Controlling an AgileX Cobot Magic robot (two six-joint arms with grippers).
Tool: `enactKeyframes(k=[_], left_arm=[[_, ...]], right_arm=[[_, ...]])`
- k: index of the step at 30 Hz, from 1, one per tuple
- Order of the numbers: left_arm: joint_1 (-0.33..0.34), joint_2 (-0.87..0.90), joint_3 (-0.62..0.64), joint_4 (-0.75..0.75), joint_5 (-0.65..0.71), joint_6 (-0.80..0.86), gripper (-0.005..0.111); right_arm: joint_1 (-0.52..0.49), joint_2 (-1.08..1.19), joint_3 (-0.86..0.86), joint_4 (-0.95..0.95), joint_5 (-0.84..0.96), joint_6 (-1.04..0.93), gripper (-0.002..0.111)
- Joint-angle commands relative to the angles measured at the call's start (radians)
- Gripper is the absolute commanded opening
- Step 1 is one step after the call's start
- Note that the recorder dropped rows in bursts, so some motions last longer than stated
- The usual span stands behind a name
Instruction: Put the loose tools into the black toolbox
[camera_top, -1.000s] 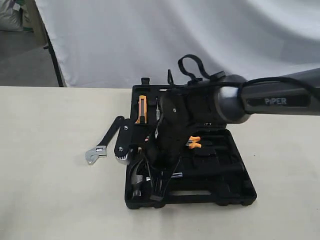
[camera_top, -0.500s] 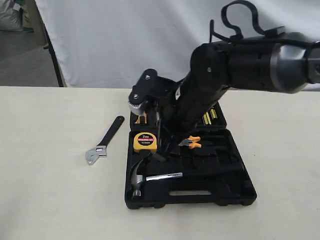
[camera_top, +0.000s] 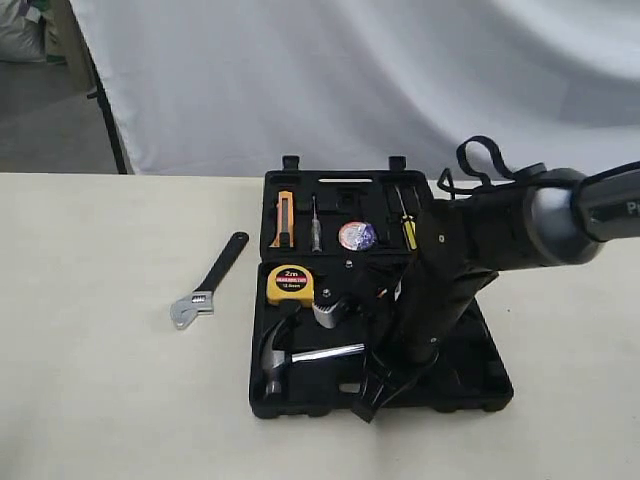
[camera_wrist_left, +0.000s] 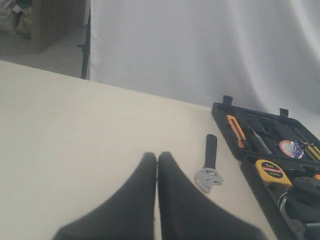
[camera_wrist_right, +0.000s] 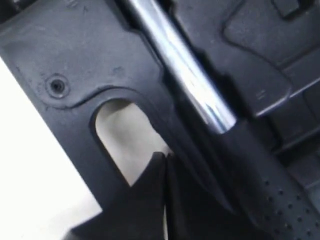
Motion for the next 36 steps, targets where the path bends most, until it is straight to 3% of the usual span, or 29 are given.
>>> enactKeyframes(k=[1, 8, 17, 23, 28, 36], left_arm=[[0.025, -0.003, -0.003, 0.004, -0.007, -0.005, 0.001], [0.025, -0.003, -0.003, 0.004, -0.007, -0.005, 0.001], [0.025, -0.003, -0.003, 0.004, -0.007, -0.005, 0.001], [0.025, -0.003, -0.003, 0.004, -0.007, -0.005, 0.001], [0.025, -0.003, -0.003, 0.004, -0.007, -0.005, 0.001], [0.025, -0.003, -0.003, 0.004, -0.007, -0.005, 0.001]], right_arm=[[-0.004, 0.096, 0.052, -0.020, 0.036, 0.030, 0.000], [-0.004, -0.082, -0.017, -0.020, 0.126, 0.057, 0.000], [-0.004, -0.290, -0.079, -0.022, -0.020, 0.121, 0.000], [-0.040, -0.163, -0.015, 0.001, -0.023, 0.123, 0.000], [-0.059, 0.047, 0.079, -0.027, -0.169, 0.123, 0.000], [-0.100, 0.117, 0.038, -0.036, -0.042, 0.123, 0.000]])
